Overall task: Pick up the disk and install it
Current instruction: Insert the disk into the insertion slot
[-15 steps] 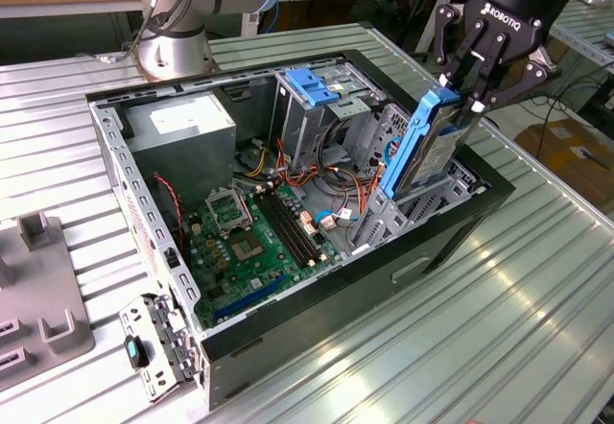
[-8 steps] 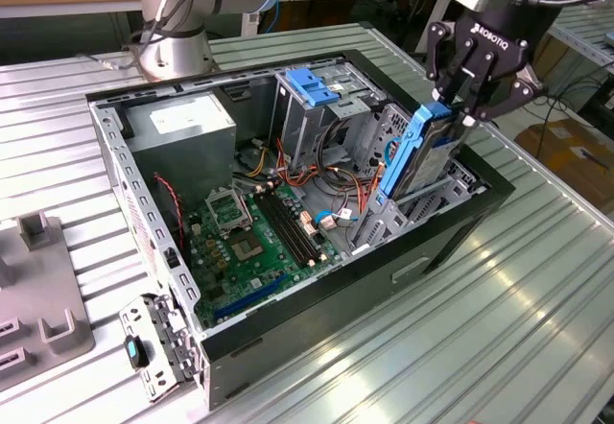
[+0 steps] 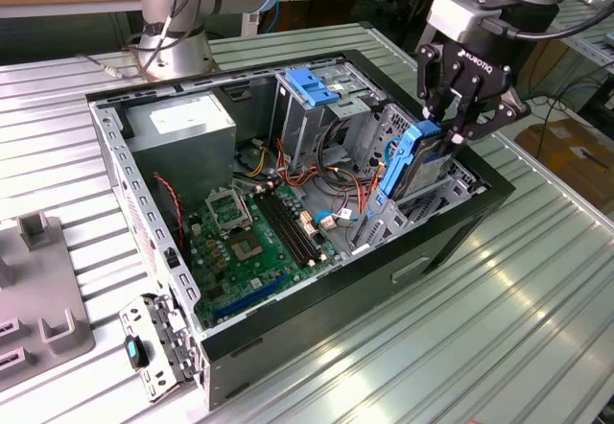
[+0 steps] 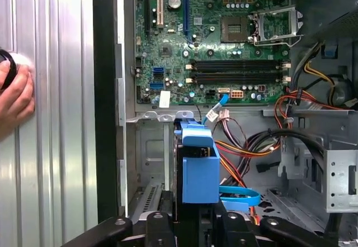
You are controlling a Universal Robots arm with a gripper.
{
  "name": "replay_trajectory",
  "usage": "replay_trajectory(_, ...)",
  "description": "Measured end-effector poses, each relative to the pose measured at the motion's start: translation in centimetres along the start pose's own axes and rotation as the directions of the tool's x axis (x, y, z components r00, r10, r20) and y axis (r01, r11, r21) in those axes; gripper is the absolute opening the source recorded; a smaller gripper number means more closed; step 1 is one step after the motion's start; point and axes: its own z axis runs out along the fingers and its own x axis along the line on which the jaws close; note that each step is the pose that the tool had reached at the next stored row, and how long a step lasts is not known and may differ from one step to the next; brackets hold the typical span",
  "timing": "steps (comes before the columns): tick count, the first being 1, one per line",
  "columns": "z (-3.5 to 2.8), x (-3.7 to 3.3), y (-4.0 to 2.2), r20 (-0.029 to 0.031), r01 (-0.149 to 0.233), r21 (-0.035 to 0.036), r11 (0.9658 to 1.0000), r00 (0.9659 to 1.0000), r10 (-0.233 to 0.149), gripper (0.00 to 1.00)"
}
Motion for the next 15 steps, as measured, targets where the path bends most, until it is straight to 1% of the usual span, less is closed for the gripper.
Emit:
replay_trajectory(1, 0.31, -0.01, 0.01, 0.0001, 0.000, 0.0000, 1.0000, 1.0000, 0.000, 0.35)
replay_trajectory(7, 1.51, -0.06, 0.03, 0.0001, 0.000, 0.0000, 1.0000, 1.0000, 0.000, 0.35)
replay_trajectory(8, 1.86, -0.07, 0.04, 0.0002, 0.000, -0.0001, 1.0000, 1.0000, 0.000, 0.35)
replay_trajectory(12, 2.63, -0.09, 0.05, -0.0003, 0.000, -0.0001, 1.0000, 1.0000, 0.000, 0.35)
replay_trajectory(15, 3.50, -0.13, 0.06, 0.0002, 0.000, 0.0002, 1.0000, 1.0000, 0.000, 0.35)
